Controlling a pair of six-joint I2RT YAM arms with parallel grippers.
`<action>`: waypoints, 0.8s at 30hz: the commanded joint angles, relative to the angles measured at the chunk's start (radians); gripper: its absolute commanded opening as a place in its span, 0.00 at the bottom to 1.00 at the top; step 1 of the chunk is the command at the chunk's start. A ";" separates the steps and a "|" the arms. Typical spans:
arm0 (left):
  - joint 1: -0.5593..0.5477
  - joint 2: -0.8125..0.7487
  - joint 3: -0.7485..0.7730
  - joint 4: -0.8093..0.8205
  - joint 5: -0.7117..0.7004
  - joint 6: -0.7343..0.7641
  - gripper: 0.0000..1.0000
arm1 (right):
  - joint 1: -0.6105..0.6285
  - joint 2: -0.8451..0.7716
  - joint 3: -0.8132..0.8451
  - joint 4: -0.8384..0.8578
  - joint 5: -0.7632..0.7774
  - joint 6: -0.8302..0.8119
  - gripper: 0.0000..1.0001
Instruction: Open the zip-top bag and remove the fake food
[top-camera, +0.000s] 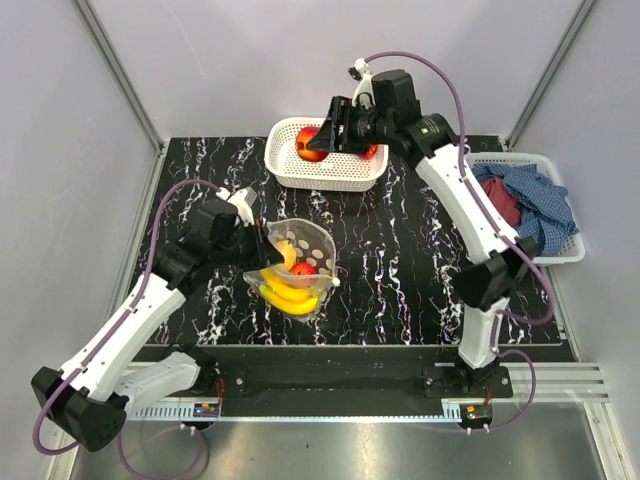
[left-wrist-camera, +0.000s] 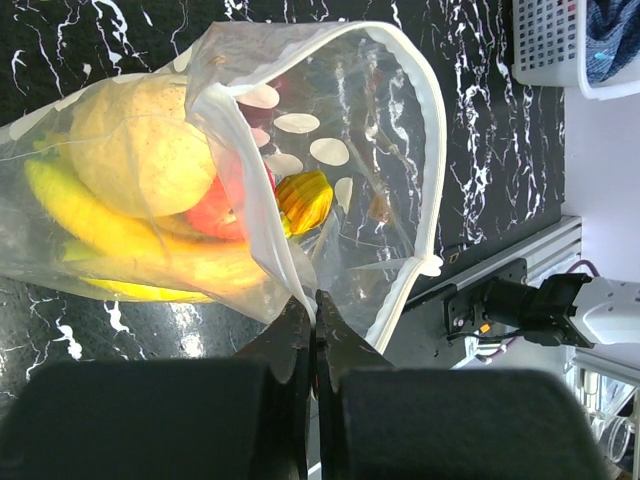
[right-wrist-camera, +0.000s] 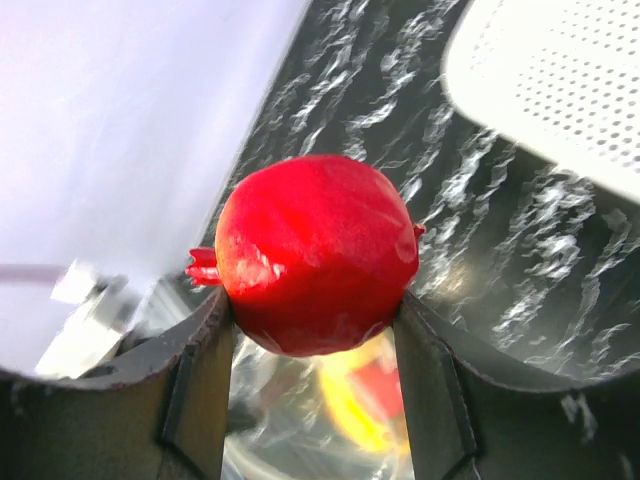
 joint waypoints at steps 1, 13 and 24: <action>0.004 0.018 0.027 0.024 0.017 0.056 0.00 | -0.035 0.136 0.160 0.031 0.149 -0.101 0.00; 0.004 0.069 0.079 0.022 0.101 0.202 0.00 | -0.158 0.656 0.506 0.144 0.349 -0.137 0.02; 0.004 0.112 0.111 0.025 0.213 0.259 0.00 | -0.188 0.748 0.381 0.217 0.431 -0.160 0.24</action>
